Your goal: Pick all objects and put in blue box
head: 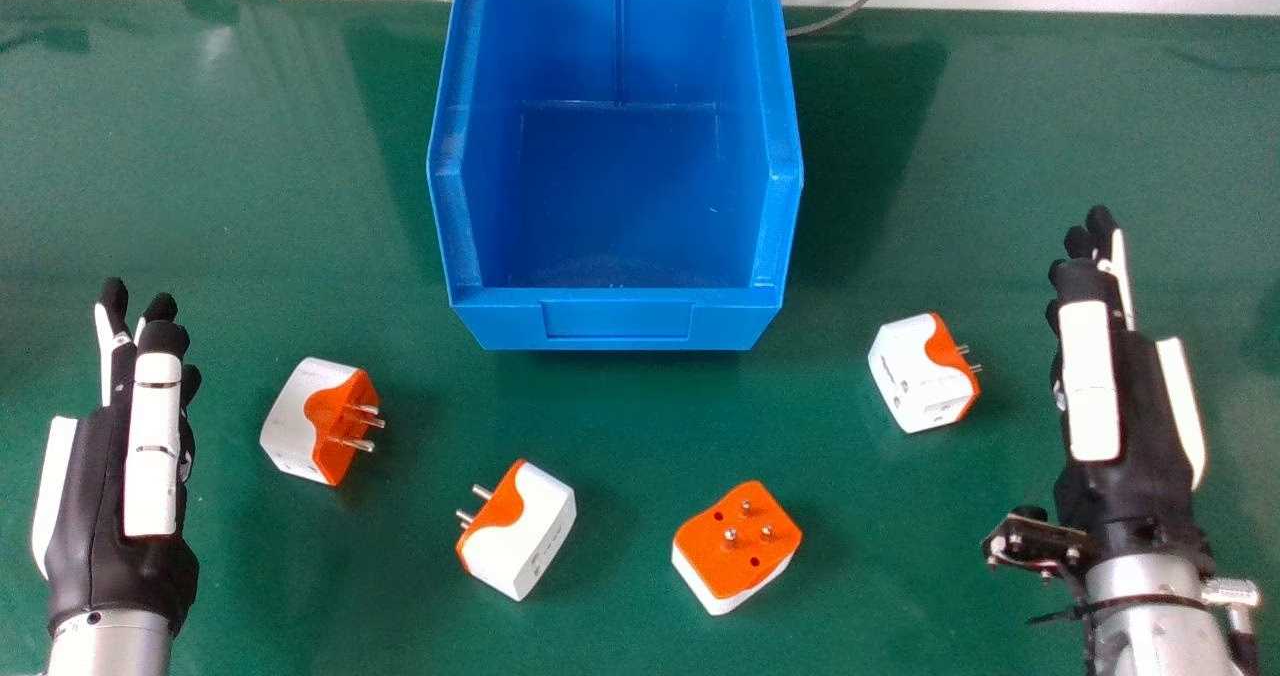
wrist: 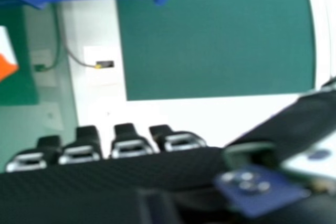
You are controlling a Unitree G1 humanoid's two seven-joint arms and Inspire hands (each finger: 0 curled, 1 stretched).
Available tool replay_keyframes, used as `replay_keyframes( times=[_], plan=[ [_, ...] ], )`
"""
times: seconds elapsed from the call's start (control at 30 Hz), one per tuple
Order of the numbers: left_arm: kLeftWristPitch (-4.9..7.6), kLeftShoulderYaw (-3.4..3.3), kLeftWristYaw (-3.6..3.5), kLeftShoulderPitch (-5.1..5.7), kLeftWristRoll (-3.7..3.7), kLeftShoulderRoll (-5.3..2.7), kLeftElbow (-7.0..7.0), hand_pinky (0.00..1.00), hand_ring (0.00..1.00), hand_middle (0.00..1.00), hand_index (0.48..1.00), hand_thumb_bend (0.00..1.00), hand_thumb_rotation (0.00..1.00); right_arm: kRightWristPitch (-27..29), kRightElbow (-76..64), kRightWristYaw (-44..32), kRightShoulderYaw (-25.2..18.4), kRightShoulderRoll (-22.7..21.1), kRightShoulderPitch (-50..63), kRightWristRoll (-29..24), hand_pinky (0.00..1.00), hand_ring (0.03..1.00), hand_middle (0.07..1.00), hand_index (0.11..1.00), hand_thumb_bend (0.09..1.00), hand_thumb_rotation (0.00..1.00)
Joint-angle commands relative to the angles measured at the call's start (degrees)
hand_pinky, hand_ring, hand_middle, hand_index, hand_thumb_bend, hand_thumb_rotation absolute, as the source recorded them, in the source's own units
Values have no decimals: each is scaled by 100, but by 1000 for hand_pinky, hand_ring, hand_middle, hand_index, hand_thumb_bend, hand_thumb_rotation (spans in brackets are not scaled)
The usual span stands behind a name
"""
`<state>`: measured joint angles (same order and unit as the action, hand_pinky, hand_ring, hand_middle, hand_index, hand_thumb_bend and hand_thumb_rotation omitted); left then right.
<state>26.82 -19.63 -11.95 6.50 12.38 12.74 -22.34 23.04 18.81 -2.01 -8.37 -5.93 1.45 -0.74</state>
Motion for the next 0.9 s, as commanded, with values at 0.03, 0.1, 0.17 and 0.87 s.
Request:
replay_keyframes(
  times=[0.03, 0.1, 0.17, 0.87],
  plan=[
    [76, -46, 60, 0, -19, 37, 110, 1000, 1000, 1000, 1000, 425, 1000, 213, -93, 42, -26, -138, -168, 74, 1000, 1000, 1000, 1000, 529, 1000],
    [64, -38, 54, -9, -24, 52, 108, 1000, 1000, 1000, 1000, 424, 1000, 247, -59, 199, 36, -274, -237, 425, 1000, 1000, 1000, 1000, 586, 1000],
    [59, -36, 44, -24, -17, 60, 93, 1000, 1000, 1000, 1000, 432, 1000, 261, -22, 462, 123, -469, -296, 965, 1000, 1000, 1000, 1000, 647, 1000],
    [46, -70, 17, -72, 31, 68, 61, 1000, 1000, 1000, 1000, 426, 1000, -1633, 75, 2220, 1472, -1366, -1020, 4604, 710, 891, 918, 880, 731, 938]
  ],
)
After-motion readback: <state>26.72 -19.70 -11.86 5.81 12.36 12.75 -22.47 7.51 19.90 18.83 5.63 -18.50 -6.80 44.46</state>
